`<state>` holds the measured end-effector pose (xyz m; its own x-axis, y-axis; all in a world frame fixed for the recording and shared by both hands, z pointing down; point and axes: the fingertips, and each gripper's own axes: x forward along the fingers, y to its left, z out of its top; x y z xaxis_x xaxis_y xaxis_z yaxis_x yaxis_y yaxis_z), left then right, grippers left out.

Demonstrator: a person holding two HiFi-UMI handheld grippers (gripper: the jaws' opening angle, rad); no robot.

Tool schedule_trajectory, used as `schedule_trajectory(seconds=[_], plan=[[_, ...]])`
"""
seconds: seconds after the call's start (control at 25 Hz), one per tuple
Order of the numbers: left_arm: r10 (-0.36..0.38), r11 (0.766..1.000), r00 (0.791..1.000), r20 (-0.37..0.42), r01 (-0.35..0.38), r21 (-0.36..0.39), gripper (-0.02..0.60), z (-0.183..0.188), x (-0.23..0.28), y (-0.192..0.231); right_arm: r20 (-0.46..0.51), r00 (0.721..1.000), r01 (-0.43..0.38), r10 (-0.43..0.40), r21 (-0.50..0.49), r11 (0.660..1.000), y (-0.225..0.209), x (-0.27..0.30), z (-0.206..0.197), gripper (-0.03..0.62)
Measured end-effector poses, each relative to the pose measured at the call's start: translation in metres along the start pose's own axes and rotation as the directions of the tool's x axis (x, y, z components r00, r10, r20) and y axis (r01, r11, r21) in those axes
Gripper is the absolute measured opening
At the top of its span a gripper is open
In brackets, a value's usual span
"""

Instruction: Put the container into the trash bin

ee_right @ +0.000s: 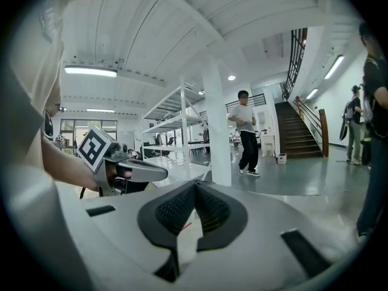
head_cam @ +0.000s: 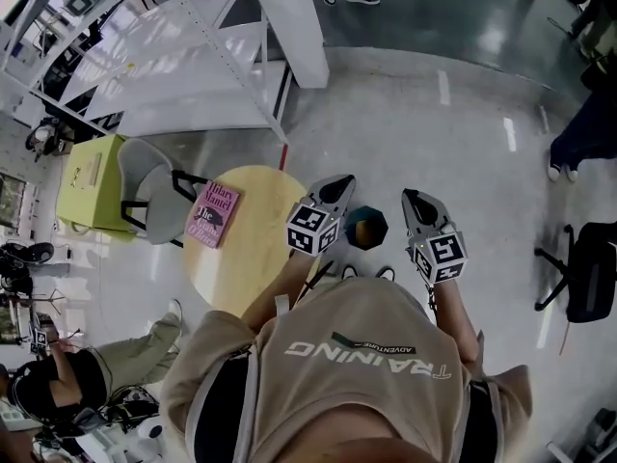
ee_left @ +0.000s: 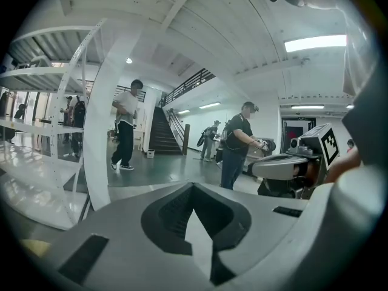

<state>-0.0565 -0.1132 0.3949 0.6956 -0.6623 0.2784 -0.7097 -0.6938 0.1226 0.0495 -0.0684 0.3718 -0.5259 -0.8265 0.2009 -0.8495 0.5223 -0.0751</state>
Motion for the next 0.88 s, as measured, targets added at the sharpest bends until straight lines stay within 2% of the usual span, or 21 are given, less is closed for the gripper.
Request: schedule_trajectory(seconds=[0.28,0.88], plan=[[-0.031,1.0,1.0,-0.004,0.031,-0.001,0.009,0.008,0.004,-0.008,-0.012,1.0,-0.012,0.012,0.004,1.0,-0.004,0.0,0.004,-0.003],[0.004,1.0,1.0,-0.014,-0.004,-0.018,0.009,-0.004,-0.005,0.01,-0.036,0.998,-0.053,0.053,-0.011,0.999,0.009,0.014,-0.003,-0.003]])
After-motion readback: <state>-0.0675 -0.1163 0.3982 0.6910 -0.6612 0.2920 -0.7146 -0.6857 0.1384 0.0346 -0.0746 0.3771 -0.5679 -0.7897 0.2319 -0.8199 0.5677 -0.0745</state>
